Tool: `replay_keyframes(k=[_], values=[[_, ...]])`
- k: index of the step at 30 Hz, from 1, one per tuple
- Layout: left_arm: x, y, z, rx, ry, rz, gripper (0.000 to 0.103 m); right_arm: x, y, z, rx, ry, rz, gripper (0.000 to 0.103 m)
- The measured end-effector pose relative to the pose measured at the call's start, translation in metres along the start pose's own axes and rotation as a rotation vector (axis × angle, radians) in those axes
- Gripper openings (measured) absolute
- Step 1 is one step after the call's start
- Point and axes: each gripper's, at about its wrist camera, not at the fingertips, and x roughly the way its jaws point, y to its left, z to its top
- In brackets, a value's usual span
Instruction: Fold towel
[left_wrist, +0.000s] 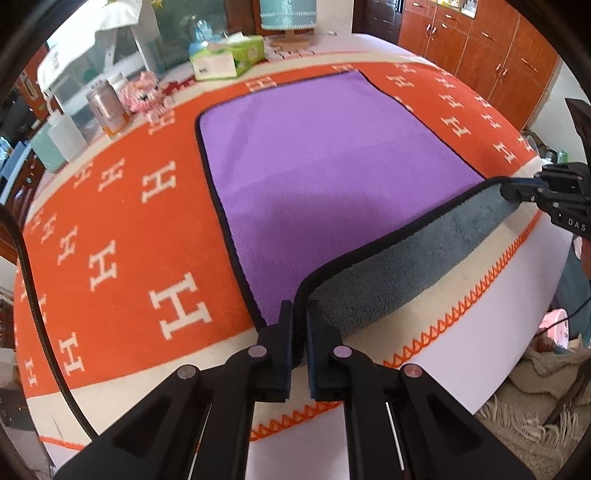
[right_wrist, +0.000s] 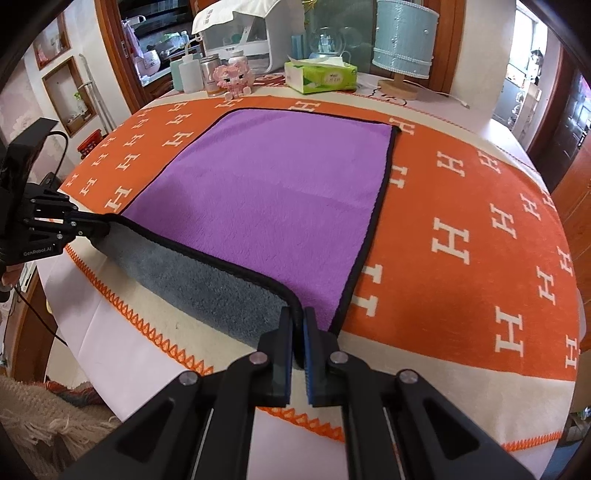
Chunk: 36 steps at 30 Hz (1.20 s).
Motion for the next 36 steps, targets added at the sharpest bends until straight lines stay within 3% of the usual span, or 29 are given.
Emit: replay_keyframes(k=[15, 24, 36], values=[[-0.012, 0.013, 0.034, -0.078, -0.086, 0.085, 0.004, -0.018, -0.003, 0.033, 0.042, -0.080, -0.067, 0.004], [-0.007, 0.036, 0.078, -0.110, -0.128, 0.147, 0.004, -0.015, -0.014, 0.081, 0.061, -0.132, -0.110, 0.004], [0.031, 0.074, 0.149, -0.198, -0.140, 0.223, 0.004, 0.035, -0.042, 0.156, 0.126, -0.131, -0.186, 0.004]])
